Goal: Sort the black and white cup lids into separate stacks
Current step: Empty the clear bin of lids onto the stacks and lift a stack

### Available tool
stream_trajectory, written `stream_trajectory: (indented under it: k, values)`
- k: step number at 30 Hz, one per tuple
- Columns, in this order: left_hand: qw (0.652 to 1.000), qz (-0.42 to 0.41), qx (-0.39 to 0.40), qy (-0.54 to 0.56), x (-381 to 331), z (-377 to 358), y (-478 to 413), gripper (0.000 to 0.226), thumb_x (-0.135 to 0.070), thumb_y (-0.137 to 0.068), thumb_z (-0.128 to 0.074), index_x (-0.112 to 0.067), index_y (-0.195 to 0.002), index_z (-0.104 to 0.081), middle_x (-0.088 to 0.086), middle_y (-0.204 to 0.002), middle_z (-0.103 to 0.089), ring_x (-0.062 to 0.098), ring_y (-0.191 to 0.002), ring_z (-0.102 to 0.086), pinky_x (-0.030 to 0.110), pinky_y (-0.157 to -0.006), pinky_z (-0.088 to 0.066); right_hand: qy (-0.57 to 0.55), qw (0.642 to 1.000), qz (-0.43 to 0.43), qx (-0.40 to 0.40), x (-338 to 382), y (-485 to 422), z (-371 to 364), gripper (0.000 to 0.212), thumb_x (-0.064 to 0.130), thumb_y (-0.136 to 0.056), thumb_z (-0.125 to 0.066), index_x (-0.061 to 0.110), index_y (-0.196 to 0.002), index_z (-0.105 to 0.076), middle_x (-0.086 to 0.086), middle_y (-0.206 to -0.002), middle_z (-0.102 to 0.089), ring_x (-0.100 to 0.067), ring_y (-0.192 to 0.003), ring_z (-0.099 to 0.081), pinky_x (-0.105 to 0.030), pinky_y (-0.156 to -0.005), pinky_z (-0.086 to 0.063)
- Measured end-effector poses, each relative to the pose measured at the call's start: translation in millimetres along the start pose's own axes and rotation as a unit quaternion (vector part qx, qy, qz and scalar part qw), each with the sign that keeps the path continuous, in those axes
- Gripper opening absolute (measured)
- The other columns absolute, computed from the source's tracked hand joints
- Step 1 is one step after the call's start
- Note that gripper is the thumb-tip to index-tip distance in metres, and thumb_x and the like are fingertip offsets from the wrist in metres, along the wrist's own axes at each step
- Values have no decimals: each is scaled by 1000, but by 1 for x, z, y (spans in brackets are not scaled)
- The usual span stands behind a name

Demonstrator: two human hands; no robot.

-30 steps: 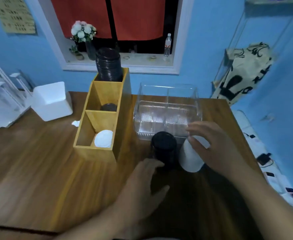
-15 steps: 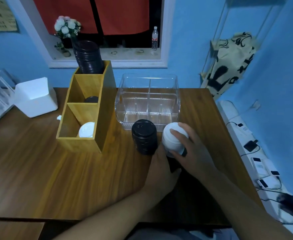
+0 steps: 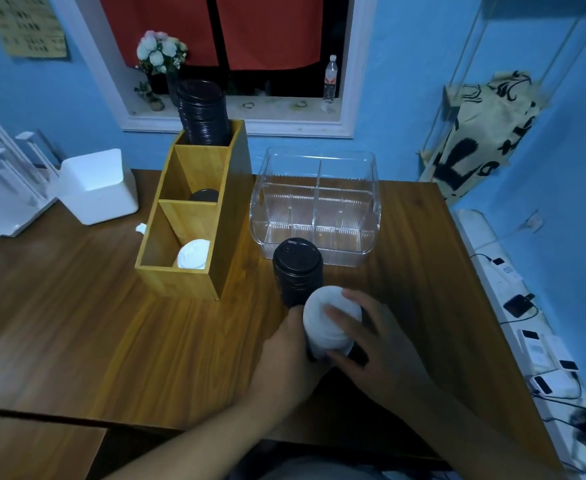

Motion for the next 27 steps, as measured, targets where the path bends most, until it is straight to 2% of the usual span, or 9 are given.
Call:
stream_trajectory:
  k: [4,6,10,12,16,19,21,24,27]
  values:
    - [998,37,-27,-41,32,44,28,73,-58,-75,-80,-45,-135,-40,-34,-111,-53,-13,-97,-56,3,-76,-42,11,998,63,25,44,-14,-32,69,51,-93,-64,31,-153,-35,-3,-157,-36,-22,-132,-48,-29,-92,-55]
    - [994,57,-56,-69,47,67,29,76,-59,-76,-80,-39,-139,-42,-31,-117,-55,-4,-102,-59,7,-73,-39,27,996,83,37,60,-34,-47,67,52,-95,-58,29,-153,-33,-2,-160,-33,-22,-129,-52,-30,-84,-60]
    - [984,80,-99,-123,67,96,9,80,-51,-81,-81,-26,-146,-43,-8,-130,-64,17,-113,-63,14,-70,-35,69,990,99,76,70,-73,-69,71,53,-97,-54,29,-156,-23,0,-166,-23,-22,-121,-58,-35,-73,-62]
    - [983,85,-110,-123,71,101,-5,80,-49,-80,-82,-25,-145,-44,-5,-131,-65,20,-115,-63,20,-76,-39,56,991,98,68,68,-83,-58,68,51,-98,-56,27,-155,-29,-1,-161,-32,-20,-121,-58,-33,-74,-61]
    - [982,105,-122,-103,74,103,-17,75,-47,-76,-86,-26,-137,-48,-7,-127,-66,20,-113,-64,25,-80,-43,61,993,94,-41,47,-88,-17,55,40,-94,-65,18,-143,-50,-6,-133,-50,-18,-109,-57,-26,-83,-54]
    - [980,144,-124,-65,83,100,7,58,-45,-72,-89,-35,-107,-44,-12,-101,-58,10,-88,-60,20,-67,-41,105,992,66,-30,22,-94,-20,65,43,-88,-70,18,-144,-47,-11,-145,-44,-28,-128,-46,-35,-107,-40]
    - [983,138,-100,-68,82,89,27,54,-42,-74,-87,-37,-99,-41,-15,-97,-49,5,-87,-52,16,-67,-37,103,993,48,6,10,-96,-32,73,44,-86,-72,19,-148,-44,-11,-153,-37,-30,-140,-37,-39,-115,-32]
    - [990,93,-51,-88,61,65,29,51,-41,-83,-80,-37,-120,-45,-18,-114,-48,4,-107,-50,15,-85,-40,51,998,21,25,0,-94,-42,75,38,-88,-72,20,-152,-39,-6,-158,-33,-27,-148,-31,-42,-117,-36]
    - [995,52,-35,-72,36,42,2,74,-37,-85,-78,-28,-147,-37,-11,-135,-50,7,-125,-49,25,-104,-45,0,1000,4,14,-3,-88,-45,69,33,-91,-70,19,-152,-40,-3,-160,-34,-22,-149,-33,-36,-116,-36]
Point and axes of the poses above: each hand's wrist, its own y-axis away from the middle knuckle, its own z-axis out of the back of the hand, x = y × z, the point moved 8 cm from there along -y, towards the middle knuckle
